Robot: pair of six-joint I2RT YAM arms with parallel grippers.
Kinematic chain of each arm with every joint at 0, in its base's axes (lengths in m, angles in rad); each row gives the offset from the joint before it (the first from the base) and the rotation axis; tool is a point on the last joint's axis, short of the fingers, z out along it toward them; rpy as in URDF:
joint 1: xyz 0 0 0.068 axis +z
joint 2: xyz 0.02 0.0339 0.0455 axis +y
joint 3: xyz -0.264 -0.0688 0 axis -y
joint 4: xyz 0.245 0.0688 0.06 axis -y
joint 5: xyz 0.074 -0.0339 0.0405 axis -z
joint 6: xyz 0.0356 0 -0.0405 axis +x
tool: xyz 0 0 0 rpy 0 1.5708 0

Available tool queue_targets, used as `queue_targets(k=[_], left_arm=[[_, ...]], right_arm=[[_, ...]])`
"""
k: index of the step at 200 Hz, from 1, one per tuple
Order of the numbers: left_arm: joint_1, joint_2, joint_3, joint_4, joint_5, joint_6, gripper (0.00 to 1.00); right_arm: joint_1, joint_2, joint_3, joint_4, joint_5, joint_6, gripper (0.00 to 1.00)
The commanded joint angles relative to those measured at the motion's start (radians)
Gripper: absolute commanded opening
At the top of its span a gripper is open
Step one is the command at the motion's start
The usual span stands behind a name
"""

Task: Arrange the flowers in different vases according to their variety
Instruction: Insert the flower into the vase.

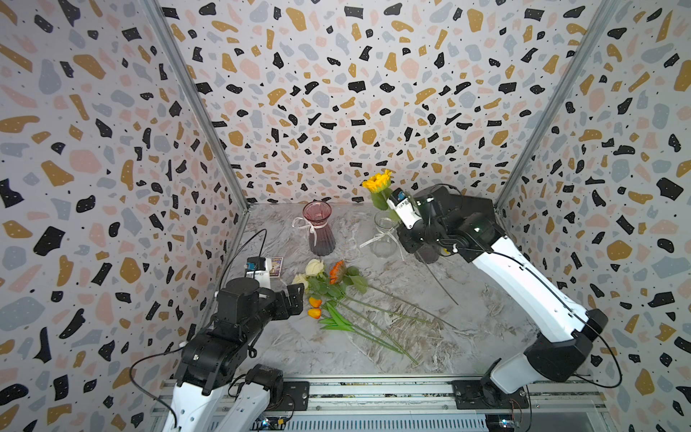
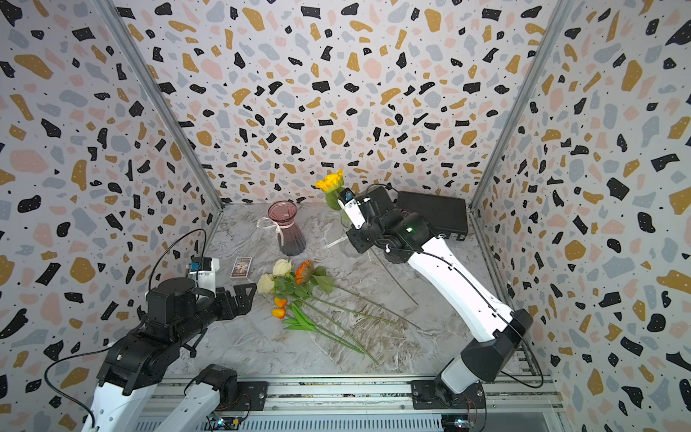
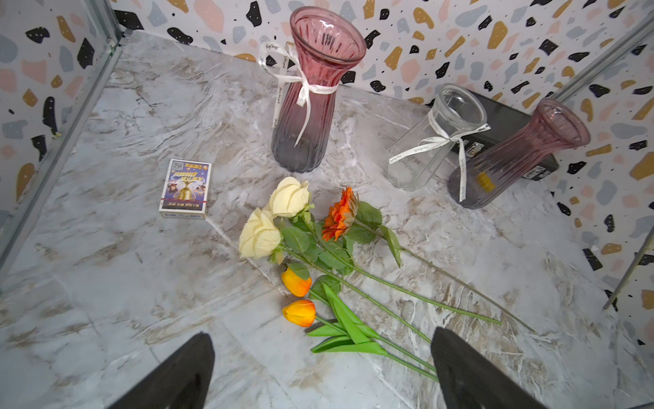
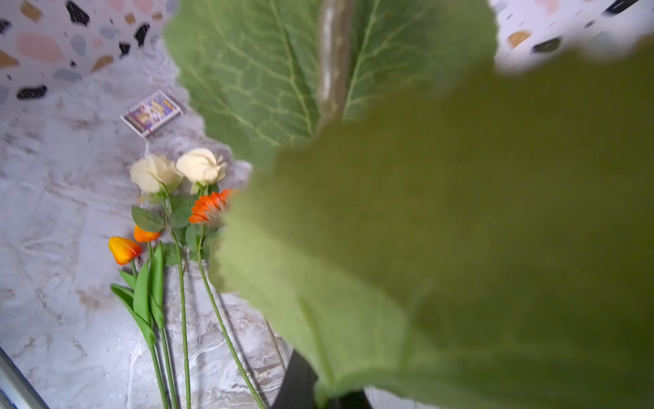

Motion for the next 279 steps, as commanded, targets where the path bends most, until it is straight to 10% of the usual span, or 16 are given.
queue_targets(k=[1,82,164,279], left_arm=[[-0.004,-0.026,-0.022,0.099,0.065,0.026,1.00],[-0.004,-0.074,-0.077,0.164,0.190,0.067,1.00],[-0.003,-0.084,-0.130,0.245,0.268,0.048,1.00],[-0.004,-0.060,-0.119,0.251,0.270,0.075,1.00]], right_arm=[[-0.002,-0.069,0.058,0.037,0.080,0.009,0.00],[-0.159,-0.065,0.288,0.273,0.050,-0.014,0.00],[-0.417,0.082,0.316,0.547,-0.243,0.177,0.00],[-0.536,0.258,0.245,0.670,-0.332,0.239,0.00]])
